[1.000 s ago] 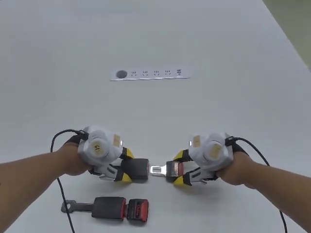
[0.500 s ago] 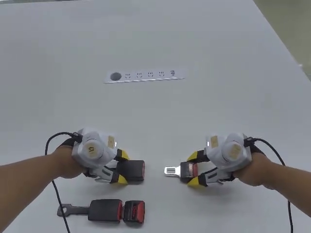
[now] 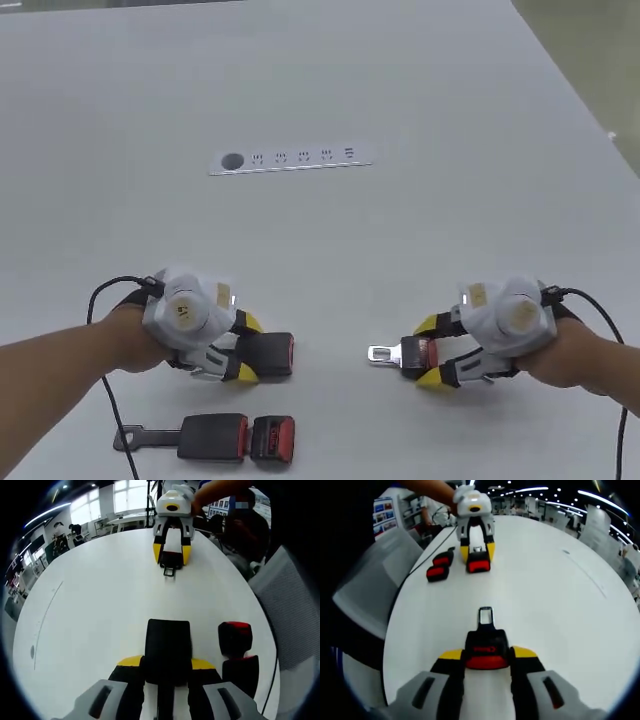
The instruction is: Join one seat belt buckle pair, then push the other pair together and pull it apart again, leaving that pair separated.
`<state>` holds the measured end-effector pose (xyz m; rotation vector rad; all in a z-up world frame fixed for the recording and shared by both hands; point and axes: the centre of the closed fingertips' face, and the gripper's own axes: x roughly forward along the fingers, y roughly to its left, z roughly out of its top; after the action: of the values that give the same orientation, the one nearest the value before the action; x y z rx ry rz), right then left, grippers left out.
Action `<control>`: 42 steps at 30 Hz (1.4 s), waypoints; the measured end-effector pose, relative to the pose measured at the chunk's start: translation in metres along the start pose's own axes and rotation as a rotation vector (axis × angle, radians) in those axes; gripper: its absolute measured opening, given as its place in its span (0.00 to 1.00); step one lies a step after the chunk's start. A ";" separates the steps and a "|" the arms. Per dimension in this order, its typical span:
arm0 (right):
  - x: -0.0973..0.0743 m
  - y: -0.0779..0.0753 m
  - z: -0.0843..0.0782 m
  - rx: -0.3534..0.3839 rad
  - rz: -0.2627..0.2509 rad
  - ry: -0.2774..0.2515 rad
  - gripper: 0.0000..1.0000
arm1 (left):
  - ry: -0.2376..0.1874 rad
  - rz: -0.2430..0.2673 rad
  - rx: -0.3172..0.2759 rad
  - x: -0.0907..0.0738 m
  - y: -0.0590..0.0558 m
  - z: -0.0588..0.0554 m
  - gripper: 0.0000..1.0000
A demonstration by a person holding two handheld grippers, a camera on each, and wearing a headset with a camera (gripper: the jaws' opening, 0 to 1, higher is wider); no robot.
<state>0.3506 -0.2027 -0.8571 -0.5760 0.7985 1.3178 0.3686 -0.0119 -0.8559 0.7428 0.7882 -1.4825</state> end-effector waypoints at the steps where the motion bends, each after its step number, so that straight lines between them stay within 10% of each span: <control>1: -0.001 -0.001 -0.002 0.001 -0.001 0.001 0.35 | 0.000 0.000 0.001 0.000 0.000 0.000 0.34; 26: -0.016 -0.001 -0.019 0.039 -0.021 0.065 0.37 | 0.065 -0.021 0.016 0.002 -0.001 0.001 0.34; 30: -0.013 -0.003 -0.012 0.081 -0.088 0.019 0.58 | 0.084 -0.038 -0.045 -0.002 -0.001 0.006 0.40; 42: -0.033 -0.023 0.019 0.293 -0.390 -0.197 0.85 | -0.207 0.231 -0.344 -0.042 0.029 0.044 0.82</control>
<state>0.3744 -0.2123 -0.8213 -0.3389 0.6609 0.8644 0.4000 -0.0256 -0.7984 0.3987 0.7467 -1.1554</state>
